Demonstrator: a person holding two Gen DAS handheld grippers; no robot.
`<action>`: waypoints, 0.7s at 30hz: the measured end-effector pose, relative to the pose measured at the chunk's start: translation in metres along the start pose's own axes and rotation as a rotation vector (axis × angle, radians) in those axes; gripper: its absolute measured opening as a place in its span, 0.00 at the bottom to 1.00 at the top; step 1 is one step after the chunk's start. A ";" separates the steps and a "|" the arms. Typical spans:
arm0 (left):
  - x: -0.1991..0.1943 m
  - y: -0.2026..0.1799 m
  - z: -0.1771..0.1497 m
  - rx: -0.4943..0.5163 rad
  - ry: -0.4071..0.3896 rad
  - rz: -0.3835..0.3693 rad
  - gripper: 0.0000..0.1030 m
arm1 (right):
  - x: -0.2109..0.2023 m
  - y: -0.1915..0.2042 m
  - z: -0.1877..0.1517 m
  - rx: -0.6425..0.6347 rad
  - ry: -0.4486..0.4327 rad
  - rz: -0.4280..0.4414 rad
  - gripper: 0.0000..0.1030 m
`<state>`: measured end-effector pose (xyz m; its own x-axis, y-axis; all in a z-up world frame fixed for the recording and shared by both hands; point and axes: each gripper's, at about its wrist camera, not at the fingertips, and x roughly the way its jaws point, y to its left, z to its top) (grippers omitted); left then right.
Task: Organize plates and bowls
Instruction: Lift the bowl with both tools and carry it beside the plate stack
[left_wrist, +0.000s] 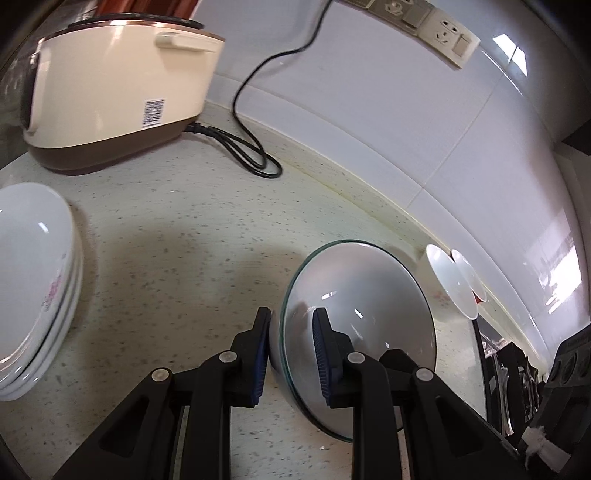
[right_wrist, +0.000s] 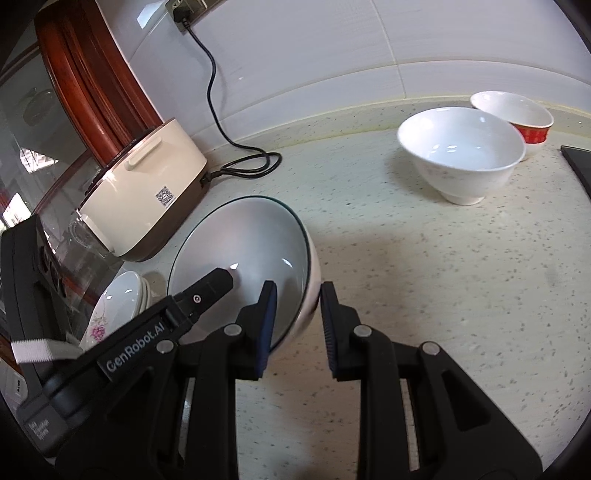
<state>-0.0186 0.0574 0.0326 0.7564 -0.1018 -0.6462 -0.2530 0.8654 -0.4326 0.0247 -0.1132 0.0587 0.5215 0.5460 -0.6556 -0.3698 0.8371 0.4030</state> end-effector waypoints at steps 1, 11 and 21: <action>-0.001 0.002 -0.001 -0.003 -0.006 0.005 0.22 | 0.002 0.003 -0.001 -0.004 0.003 0.000 0.27; -0.006 0.016 0.003 -0.052 -0.031 0.048 0.27 | 0.013 0.012 -0.007 -0.006 0.049 0.023 0.27; -0.008 0.017 0.005 -0.064 -0.042 0.058 0.30 | 0.014 0.007 -0.009 0.031 0.066 0.067 0.27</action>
<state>-0.0258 0.0755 0.0330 0.7636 -0.0311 -0.6450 -0.3339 0.8359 -0.4356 0.0225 -0.0998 0.0465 0.4446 0.5984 -0.6665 -0.3772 0.8000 0.4665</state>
